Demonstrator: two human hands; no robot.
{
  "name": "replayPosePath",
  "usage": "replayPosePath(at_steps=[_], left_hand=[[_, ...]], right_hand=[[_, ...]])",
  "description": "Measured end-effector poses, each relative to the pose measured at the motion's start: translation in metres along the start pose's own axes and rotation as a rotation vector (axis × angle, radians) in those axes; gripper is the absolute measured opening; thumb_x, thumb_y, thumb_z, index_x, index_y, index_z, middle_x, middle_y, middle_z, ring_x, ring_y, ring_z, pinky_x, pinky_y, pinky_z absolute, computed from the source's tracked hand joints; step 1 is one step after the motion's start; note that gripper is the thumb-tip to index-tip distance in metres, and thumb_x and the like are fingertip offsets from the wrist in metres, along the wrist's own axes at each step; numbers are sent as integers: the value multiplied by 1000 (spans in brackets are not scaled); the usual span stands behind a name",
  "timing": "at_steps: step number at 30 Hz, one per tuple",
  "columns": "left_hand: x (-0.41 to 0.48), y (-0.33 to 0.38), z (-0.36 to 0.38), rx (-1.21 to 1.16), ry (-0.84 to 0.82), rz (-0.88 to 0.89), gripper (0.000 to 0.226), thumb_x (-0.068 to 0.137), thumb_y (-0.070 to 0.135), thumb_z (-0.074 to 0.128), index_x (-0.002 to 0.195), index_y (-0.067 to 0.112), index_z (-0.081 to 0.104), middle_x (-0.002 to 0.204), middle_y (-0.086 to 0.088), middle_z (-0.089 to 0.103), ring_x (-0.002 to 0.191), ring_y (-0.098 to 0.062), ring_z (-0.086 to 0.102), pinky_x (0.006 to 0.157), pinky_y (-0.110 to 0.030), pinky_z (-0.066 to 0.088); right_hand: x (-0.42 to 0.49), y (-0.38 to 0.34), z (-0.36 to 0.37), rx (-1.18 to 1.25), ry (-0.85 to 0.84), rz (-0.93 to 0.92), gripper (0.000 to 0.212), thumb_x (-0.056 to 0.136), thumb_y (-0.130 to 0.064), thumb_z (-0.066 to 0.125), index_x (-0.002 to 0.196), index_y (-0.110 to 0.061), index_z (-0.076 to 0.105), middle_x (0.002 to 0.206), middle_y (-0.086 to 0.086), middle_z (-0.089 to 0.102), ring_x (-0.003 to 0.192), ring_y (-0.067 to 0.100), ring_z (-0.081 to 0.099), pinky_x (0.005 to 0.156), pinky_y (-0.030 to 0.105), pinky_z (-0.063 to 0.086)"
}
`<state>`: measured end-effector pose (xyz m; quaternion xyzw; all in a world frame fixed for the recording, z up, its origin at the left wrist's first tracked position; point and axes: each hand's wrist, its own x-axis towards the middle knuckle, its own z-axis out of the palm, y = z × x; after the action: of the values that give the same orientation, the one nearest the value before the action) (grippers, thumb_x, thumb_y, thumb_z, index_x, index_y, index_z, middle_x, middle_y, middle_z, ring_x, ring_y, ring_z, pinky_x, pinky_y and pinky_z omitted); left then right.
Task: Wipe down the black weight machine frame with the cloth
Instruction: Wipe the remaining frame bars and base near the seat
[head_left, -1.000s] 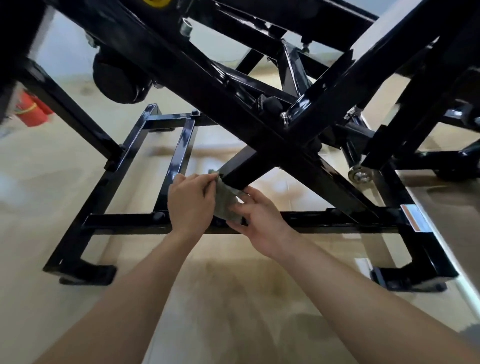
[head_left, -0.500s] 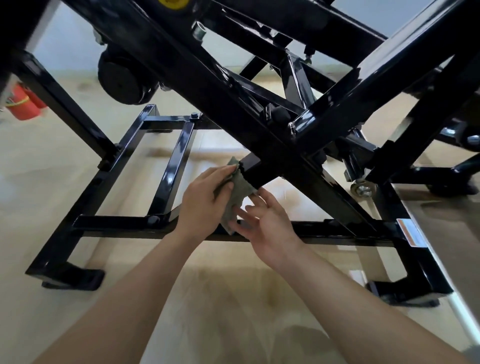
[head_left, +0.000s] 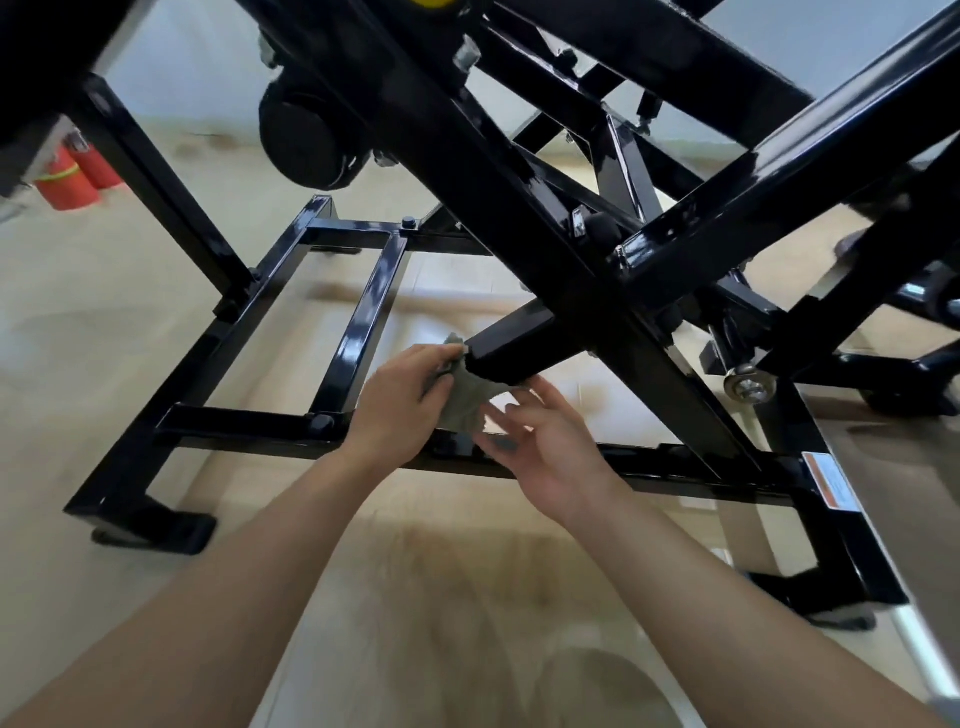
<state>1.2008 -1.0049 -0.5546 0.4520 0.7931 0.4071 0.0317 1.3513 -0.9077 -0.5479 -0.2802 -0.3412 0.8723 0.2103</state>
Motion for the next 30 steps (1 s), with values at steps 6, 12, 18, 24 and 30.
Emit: replayPosePath(at_steps=[6, 12, 18, 24, 30], left_hand=[[-1, 2, -2, -104, -66, 71, 48, 93, 4, 61, 136, 23, 63, 130, 7, 64, 117, -10, 60, 102, -31, 51], [-7, -30, -6, -58, -97, -117, 53, 87, 12, 71, 137, 29, 62, 129, 7, 64, 115, -12, 60, 99, -25, 46], [-22, -81, -9, -13, -135, -298, 55, 89, 17, 70, 141, 29, 58, 138, 4, 62, 122, -16, 59, 104, -30, 46], [-38, -123, -7, -28, -140, -453, 61, 91, 18, 67, 148, 31, 50, 146, 4, 56, 130, -20, 55, 106, -36, 46], [-41, -141, 3, -34, -32, -491, 60, 90, 15, 66, 147, 30, 52, 143, 2, 57, 128, -27, 49, 104, -40, 47]], right_hand=[[5, -3, 0, -13, 19, -63, 56, 86, 19, 46, 133, -9, 57, 123, 2, 70, 113, 25, 67, 108, 53, 44], [12, 34, 12, -94, -25, 23, 43, 90, 16, 47, 120, -11, 59, 124, -6, 70, 114, 22, 62, 108, 55, 45], [36, 74, 19, -119, 2, 89, 36, 95, 9, 53, 122, -15, 59, 117, -4, 73, 121, 25, 63, 101, 45, 52], [64, 116, 32, -184, 66, 151, 40, 93, 12, 54, 123, -13, 62, 114, 5, 72, 114, 25, 61, 103, 45, 51], [70, 131, 45, -160, 102, 161, 47, 94, 13, 50, 130, -16, 61, 120, 4, 73, 111, 20, 68, 97, 40, 53]])
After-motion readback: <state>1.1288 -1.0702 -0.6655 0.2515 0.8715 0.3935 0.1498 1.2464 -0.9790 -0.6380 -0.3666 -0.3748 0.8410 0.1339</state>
